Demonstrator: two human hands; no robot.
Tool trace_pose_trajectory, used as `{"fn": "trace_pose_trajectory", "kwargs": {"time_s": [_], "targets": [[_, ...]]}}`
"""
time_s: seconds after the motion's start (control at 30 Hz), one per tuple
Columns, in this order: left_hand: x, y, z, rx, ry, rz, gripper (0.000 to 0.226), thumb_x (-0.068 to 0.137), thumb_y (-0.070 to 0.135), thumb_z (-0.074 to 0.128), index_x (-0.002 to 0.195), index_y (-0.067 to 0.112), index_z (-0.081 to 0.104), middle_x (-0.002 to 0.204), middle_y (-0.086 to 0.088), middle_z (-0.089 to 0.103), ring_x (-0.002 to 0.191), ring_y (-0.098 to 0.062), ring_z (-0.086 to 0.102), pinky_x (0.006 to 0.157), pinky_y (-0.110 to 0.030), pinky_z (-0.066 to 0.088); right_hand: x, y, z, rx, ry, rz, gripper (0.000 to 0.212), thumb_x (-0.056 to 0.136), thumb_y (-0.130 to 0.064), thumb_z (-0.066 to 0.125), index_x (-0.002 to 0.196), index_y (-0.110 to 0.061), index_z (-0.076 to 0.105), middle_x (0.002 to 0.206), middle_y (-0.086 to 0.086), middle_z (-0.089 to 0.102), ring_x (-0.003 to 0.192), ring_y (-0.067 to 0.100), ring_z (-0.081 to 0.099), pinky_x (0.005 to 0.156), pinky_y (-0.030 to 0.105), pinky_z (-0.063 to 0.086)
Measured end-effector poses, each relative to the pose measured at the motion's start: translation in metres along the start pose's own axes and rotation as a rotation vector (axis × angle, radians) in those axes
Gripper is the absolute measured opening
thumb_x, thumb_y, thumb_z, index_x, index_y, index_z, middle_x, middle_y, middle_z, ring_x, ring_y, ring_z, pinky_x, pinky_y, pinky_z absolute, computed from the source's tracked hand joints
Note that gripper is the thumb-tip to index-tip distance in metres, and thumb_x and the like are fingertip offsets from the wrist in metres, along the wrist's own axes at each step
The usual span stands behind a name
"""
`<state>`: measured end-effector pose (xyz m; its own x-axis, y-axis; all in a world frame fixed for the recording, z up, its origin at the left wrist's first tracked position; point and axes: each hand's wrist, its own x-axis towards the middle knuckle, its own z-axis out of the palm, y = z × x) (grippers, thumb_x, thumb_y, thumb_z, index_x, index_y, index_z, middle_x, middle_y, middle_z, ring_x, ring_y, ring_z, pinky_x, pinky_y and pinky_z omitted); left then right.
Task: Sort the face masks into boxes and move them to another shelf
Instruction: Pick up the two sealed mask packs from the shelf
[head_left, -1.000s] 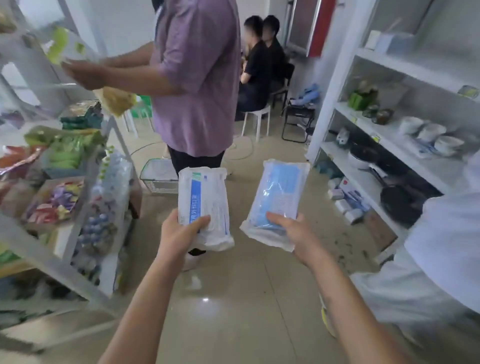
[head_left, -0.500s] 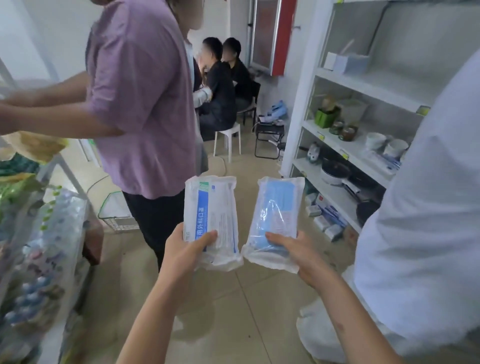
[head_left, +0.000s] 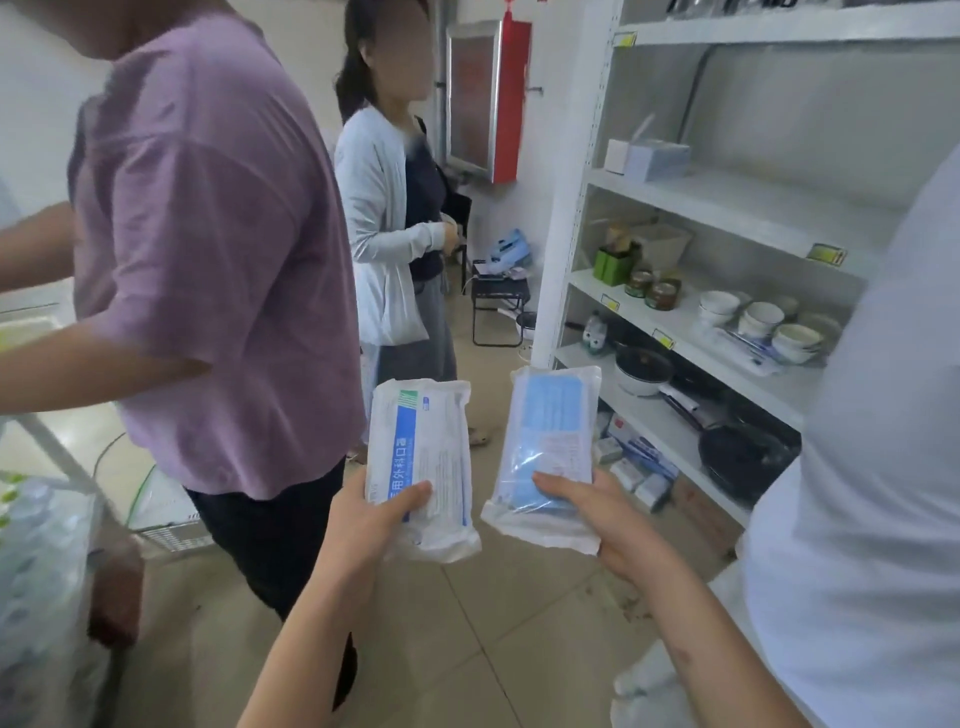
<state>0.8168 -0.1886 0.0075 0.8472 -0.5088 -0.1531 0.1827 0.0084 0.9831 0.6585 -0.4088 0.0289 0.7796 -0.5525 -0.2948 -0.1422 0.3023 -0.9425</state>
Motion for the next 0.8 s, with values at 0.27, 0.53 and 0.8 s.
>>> {"fn": "trace_pose_trajectory", "kwargs": {"time_s": [0.27, 0.53, 0.8], "targets": [[0.083, -0.004, 0.029, 0.029, -0.053, -0.057, 0.044, 0.070, 0.031, 0.089, 0.111, 0.029, 0.071, 0.103, 0.005, 0.080, 0.091, -0.020, 0.078, 0.079, -0.045, 0.064, 0.063, -0.010, -0.020, 0.024, 0.071, 0.048, 0.046, 0.076, -0.022, 0.087, 0.116, -0.013, 0.066, 0.099, 0.009, 0.080, 0.089, 0.028, 0.078, 0.064, 0.032, 0.062], [0.163, 0.005, 0.090, 0.031, -0.051, -0.094, 0.036, 0.080, 0.023, 0.086, 0.111, 0.027, 0.068, 0.098, 0.008, 0.080, 0.082, -0.015, 0.078, 0.052, -0.021, 0.056, 0.145, -0.031, -0.060, 0.046, 0.101, 0.051, 0.052, 0.068, -0.025, 0.091, 0.112, -0.016, 0.066, 0.095, 0.006, 0.081, 0.086, 0.029, 0.078, 0.063, 0.034, 0.062], [0.237, 0.014, 0.118, 0.065, -0.066, -0.106, 0.036, 0.080, 0.019, 0.086, 0.112, 0.022, 0.070, 0.100, 0.005, 0.080, 0.089, -0.021, 0.078, 0.073, -0.042, 0.064, 0.216, -0.059, -0.076, 0.043, 0.081, 0.067, 0.057, 0.062, -0.028, 0.093, 0.111, -0.018, 0.067, 0.097, 0.008, 0.080, 0.086, 0.029, 0.078, 0.059, 0.033, 0.061]]}}
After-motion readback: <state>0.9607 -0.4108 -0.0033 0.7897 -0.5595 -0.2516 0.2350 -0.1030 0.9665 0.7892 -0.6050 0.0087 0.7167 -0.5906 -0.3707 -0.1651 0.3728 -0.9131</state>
